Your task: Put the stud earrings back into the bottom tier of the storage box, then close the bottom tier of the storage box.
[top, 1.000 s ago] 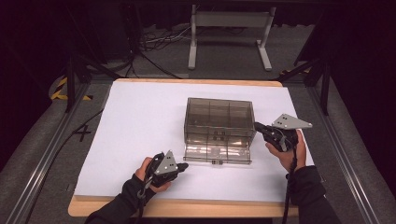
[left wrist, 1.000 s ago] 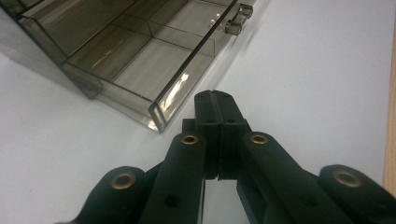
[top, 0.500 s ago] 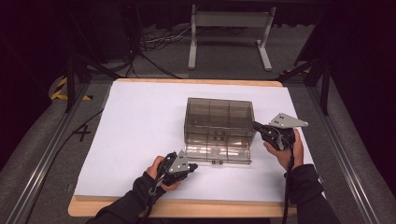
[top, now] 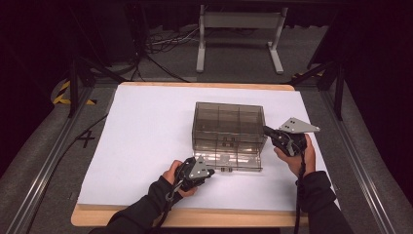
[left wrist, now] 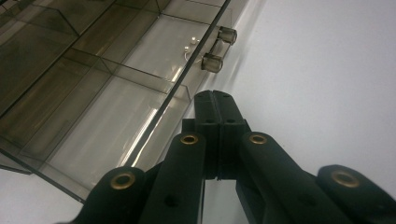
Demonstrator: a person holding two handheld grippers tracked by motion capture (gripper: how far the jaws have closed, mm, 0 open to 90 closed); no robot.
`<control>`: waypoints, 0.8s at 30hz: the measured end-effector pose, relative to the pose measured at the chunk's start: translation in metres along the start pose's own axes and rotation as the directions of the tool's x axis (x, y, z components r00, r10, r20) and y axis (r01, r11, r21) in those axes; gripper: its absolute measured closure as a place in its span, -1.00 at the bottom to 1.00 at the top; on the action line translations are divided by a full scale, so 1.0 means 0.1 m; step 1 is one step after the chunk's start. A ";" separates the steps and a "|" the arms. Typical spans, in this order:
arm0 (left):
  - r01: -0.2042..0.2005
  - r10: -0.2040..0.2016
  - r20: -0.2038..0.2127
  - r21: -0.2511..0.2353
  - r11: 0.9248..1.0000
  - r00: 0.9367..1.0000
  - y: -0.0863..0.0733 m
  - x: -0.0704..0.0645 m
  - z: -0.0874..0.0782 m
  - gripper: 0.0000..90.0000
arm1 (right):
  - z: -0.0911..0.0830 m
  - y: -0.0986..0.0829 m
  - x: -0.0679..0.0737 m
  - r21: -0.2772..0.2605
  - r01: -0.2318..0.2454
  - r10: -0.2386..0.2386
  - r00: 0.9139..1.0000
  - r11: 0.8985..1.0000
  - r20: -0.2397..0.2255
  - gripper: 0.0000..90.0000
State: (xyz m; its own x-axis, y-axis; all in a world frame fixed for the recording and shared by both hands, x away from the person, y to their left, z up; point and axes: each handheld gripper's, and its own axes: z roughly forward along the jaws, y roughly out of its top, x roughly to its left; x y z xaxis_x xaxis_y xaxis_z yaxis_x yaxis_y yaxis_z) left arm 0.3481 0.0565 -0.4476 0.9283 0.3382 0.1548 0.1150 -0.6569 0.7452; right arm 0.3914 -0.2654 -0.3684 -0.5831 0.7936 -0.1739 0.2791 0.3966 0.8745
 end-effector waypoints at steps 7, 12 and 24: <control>-0.012 0.012 -0.013 0.025 1.000 1.000 -0.01 -0.01 0.03 1.00 | 0.02 0.00 0.05 -0.001 0.027 -0.027 0.999 1.000 0.047 1.00; -0.009 0.010 -0.022 0.031 0.999 1.000 -0.01 0.00 0.04 1.00 | 0.02 -0.01 0.02 -0.013 0.000 0.000 1.000 1.000 0.026 1.00; -0.025 0.027 -0.031 0.053 0.998 0.999 0.00 -0.02 0.06 1.00 | 0.02 -0.03 0.03 -0.026 -0.005 0.006 0.999 1.000 0.036 1.00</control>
State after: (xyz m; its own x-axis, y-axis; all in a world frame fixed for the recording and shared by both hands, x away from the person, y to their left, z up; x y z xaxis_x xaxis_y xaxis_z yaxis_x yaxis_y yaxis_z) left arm 0.3482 0.0515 -0.4518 0.9197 0.3411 0.1946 0.1105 -0.7002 0.7053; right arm 0.3897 -0.2633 -0.3725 -0.5532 0.8122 -0.1850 0.2622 0.3806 0.8868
